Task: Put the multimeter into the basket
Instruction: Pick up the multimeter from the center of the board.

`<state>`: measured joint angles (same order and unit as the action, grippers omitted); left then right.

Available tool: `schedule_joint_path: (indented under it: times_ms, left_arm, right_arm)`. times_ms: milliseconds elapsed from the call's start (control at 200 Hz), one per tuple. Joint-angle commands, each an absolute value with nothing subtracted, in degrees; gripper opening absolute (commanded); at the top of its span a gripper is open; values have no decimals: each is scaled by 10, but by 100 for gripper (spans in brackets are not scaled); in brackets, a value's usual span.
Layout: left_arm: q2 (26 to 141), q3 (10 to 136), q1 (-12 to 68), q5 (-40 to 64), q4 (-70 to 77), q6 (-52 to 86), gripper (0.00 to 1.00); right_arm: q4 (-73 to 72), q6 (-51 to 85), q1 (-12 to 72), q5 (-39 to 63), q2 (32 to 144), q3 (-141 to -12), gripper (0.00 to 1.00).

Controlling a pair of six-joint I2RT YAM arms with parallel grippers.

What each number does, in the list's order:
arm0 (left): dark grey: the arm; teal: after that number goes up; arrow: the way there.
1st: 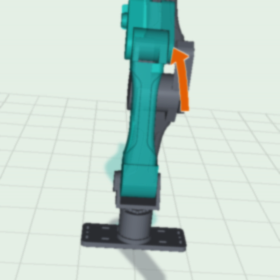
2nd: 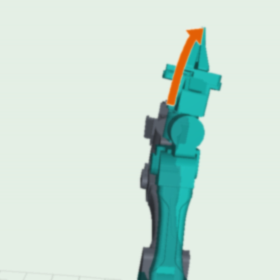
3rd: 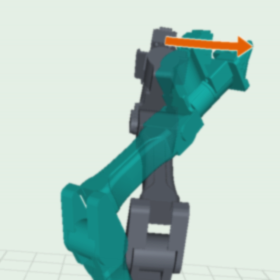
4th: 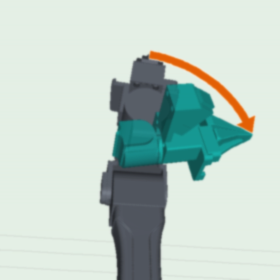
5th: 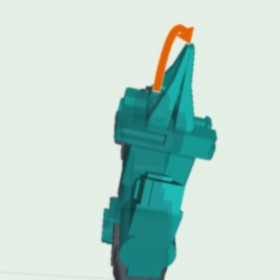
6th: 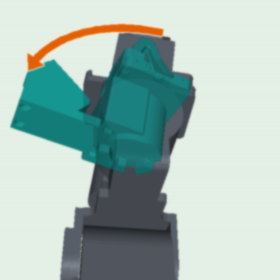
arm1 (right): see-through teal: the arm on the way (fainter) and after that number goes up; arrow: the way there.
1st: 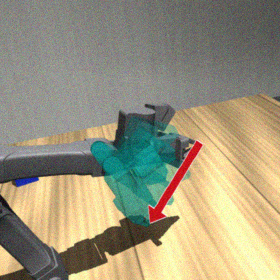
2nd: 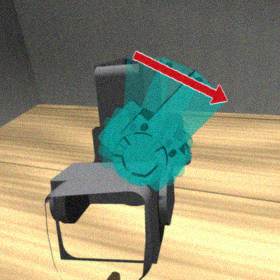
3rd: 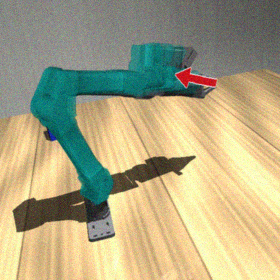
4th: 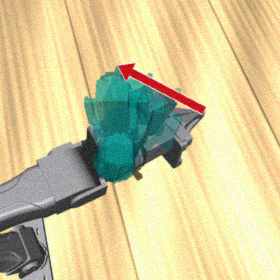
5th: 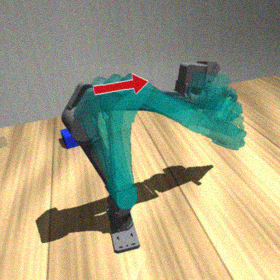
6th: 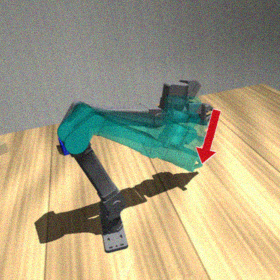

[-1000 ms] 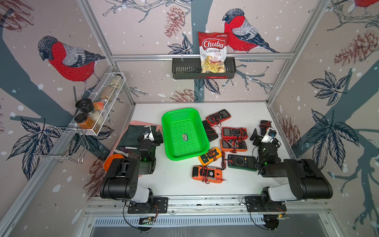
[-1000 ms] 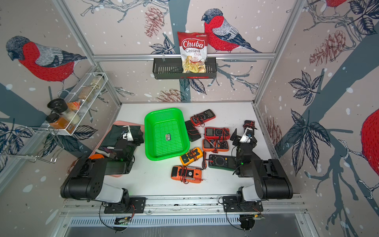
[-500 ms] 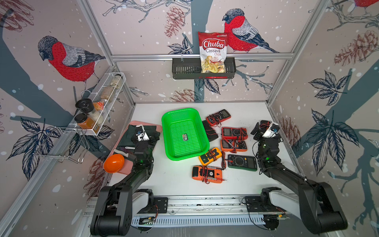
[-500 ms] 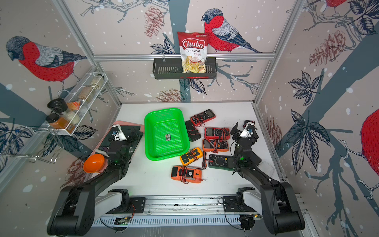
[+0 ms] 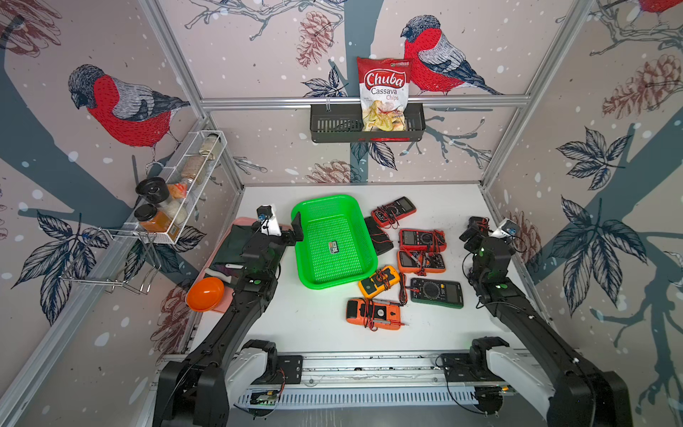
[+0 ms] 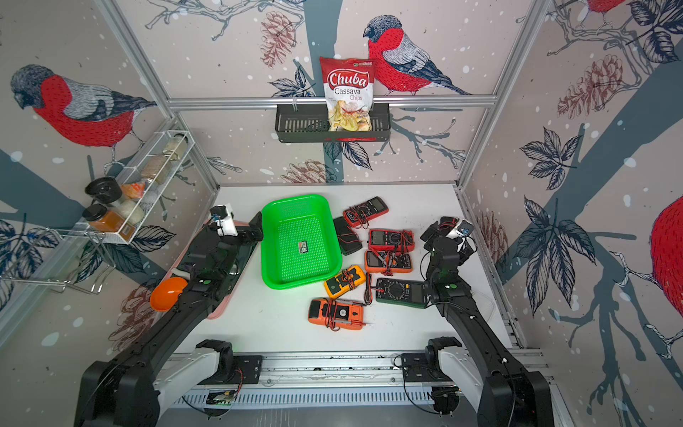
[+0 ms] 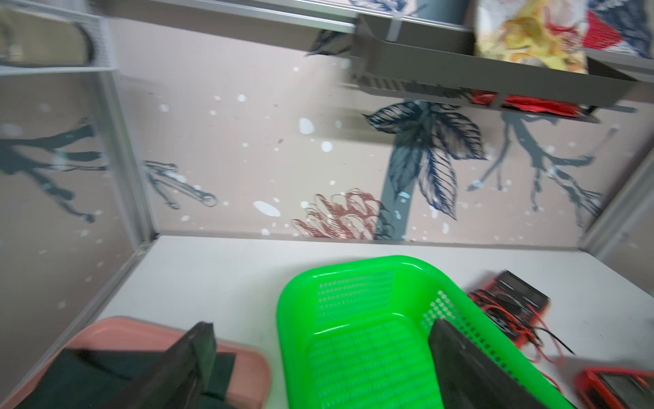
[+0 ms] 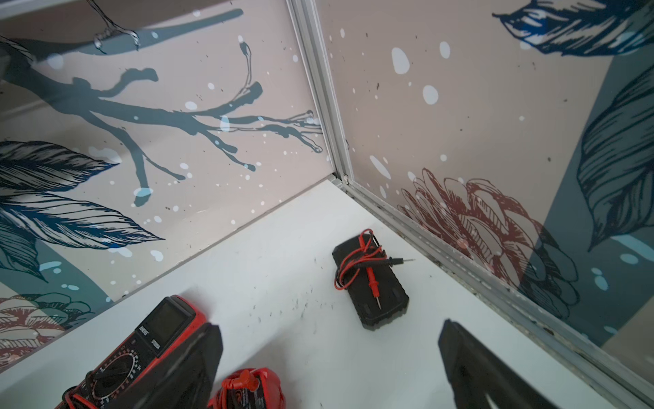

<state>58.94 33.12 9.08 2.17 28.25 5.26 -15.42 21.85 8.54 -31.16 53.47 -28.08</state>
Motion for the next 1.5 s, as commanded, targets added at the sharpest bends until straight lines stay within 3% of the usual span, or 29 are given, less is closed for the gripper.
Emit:
schedule_joint_path:
  times_ms: [0, 395, 675, 986, 1496]
  left_arm:
    - [609, 386, 116, 131, 184, -4, 97]
    - [654, 495, 296, 231, -35, -169, 97]
    - [690, 531, 463, 126, -196, -196, 97]
    - [757, 539, 578, 116, -258, -242, 96]
    - [879, 569, 631, 78, -287, -291, 96]
  right_arm:
    - [-58, 263, 79, -303, 542, -310, 100]
    - [88, 313, 74, -222, 600, -395, 100]
    - [90, 309, 74, -200, 608, -399, 100]
    - [84, 313, 74, -191, 596, -381, 100]
    - [73, 300, 67, -172, 568, -350, 100]
